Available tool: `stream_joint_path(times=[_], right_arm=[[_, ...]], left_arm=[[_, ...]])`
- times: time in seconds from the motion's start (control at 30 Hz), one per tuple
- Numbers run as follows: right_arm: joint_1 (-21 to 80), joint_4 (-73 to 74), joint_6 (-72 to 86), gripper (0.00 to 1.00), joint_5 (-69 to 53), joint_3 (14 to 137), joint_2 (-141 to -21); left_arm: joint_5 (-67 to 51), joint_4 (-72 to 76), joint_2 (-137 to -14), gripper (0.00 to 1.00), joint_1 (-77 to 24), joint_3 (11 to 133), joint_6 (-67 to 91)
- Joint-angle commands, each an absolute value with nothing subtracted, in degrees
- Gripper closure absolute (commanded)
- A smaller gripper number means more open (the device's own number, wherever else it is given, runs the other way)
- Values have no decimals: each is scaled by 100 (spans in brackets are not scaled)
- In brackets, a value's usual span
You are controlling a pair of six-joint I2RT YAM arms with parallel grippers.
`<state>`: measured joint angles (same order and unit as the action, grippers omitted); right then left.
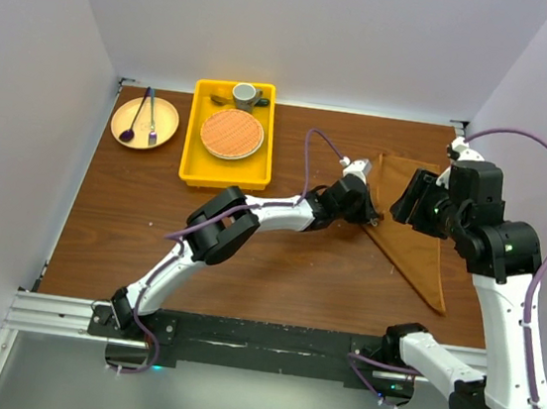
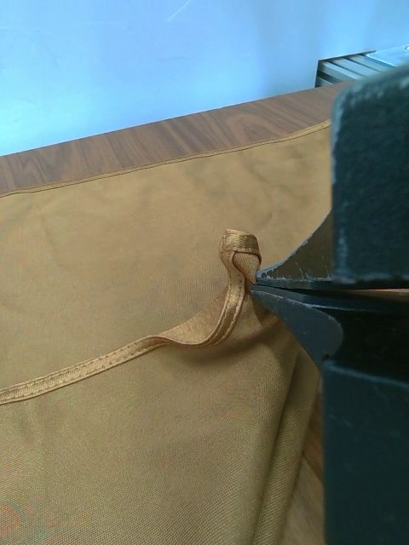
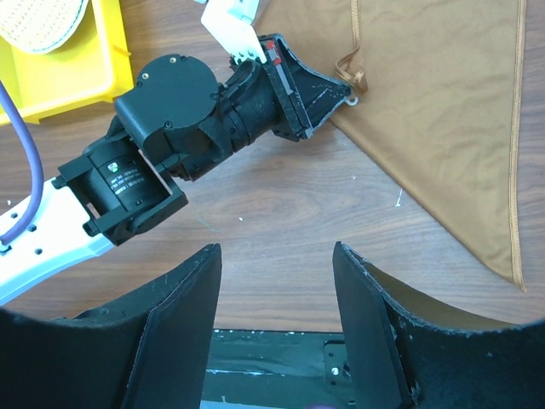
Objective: Fold the napkin, place the utensils inside, and roll it up
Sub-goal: Fold the napkin
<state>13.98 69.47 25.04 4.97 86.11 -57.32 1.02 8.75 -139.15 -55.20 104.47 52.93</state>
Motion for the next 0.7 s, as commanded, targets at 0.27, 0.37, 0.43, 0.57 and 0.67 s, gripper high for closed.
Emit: stream_joint_path(times=[0.27, 0.37, 0.43, 0.57, 0.67], right_arm=[[1406, 6917, 2408, 40, 457, 8587, -5695], [1406, 6917, 2408, 40, 457, 8578, -5713], [1406, 6952, 2434, 40, 431, 8630, -5783], [1415, 7013, 2732, 39, 395, 8710, -5967], [1398, 7058, 2944, 36, 597, 8579, -6336]], left_arm=[[-306, 722, -13930, 78, -5520, 10915, 5001], [-913, 589, -13913, 55, -5397, 11135, 4974], [-1168, 615, -13843, 48, -5318, 11188, 5071], [-1458, 694, -13554, 42, -5238, 11162, 5176], [-1617, 782, -13291, 47, -5107, 10961, 5352]])
